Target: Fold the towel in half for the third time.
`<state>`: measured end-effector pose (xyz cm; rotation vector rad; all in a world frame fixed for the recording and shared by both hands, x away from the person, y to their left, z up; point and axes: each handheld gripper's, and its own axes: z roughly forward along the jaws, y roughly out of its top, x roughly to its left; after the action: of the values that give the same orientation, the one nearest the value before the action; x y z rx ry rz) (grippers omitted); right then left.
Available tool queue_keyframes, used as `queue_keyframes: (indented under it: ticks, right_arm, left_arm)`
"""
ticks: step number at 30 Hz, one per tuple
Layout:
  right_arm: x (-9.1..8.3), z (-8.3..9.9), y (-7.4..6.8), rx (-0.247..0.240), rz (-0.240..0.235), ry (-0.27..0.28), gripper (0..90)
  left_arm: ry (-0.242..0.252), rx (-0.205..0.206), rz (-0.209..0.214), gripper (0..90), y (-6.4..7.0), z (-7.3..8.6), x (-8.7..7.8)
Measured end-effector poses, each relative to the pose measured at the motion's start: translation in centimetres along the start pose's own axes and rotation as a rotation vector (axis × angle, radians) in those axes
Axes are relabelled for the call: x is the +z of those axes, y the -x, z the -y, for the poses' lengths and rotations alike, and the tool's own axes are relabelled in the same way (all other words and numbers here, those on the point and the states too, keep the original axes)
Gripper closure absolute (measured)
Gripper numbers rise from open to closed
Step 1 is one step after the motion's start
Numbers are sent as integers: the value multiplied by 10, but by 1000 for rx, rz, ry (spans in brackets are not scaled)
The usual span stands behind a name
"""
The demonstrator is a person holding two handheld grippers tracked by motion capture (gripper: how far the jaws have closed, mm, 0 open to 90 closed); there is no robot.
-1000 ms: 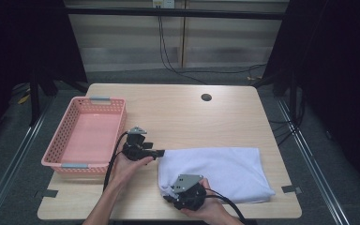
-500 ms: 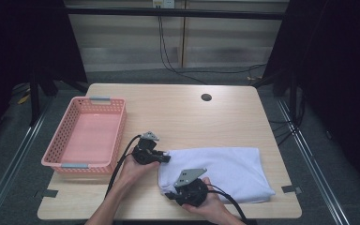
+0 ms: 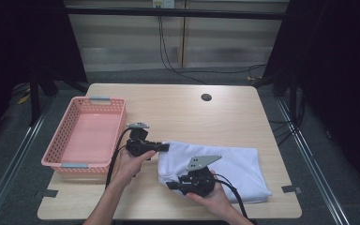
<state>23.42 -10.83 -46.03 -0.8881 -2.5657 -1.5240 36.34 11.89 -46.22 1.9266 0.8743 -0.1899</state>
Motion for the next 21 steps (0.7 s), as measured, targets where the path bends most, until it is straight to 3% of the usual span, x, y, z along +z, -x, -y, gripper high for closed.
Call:
queue_keyframes:
  ticks: [12,13,21]
  right_arm:
    - [7,-40,-12,-18,-30,72,787]
    - [8,-51,-17,-26,-40,96,788]
    - [15,-83,-31,-56,-79,172,790]
  left_arm:
    - [61,-23,-50,804,0,-20,-39]
    - [83,-23,-44,804,1,-23,-48]
    - [145,10,-78,805,9,-41,-89]
